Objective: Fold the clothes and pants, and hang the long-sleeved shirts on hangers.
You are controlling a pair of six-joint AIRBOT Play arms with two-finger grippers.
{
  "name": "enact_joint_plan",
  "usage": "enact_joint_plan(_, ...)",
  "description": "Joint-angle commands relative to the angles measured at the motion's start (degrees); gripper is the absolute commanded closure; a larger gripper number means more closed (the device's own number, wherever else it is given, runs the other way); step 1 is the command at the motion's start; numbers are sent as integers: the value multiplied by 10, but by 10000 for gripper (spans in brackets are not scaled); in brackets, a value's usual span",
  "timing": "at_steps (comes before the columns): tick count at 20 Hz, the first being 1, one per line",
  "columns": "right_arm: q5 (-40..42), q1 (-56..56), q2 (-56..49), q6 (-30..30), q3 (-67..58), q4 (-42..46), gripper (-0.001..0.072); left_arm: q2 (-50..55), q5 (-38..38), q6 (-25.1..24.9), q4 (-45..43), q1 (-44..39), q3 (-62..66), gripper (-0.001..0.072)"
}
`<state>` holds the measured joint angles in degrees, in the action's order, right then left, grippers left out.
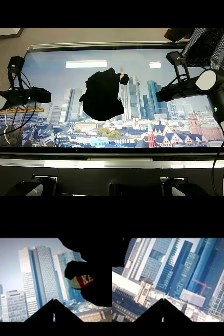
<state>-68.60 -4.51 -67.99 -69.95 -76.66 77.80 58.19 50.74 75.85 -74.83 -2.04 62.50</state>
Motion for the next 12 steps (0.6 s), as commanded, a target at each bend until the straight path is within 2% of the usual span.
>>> enact_joint_plan(1,0,0,0,1,0,0,661,0,0,0,0,0,0,665)
enact_joint_plan(10,0,0,0,1,0,0,661,1,-1,0,0,0,0,655)
enact_joint_plan(11,0,0,0,1,0,0,661,3,-5,7,0,1,0,503)
enact_joint_plan(12,0,0,0,1,0,0,661,8,-4,34,0,1,0,76)
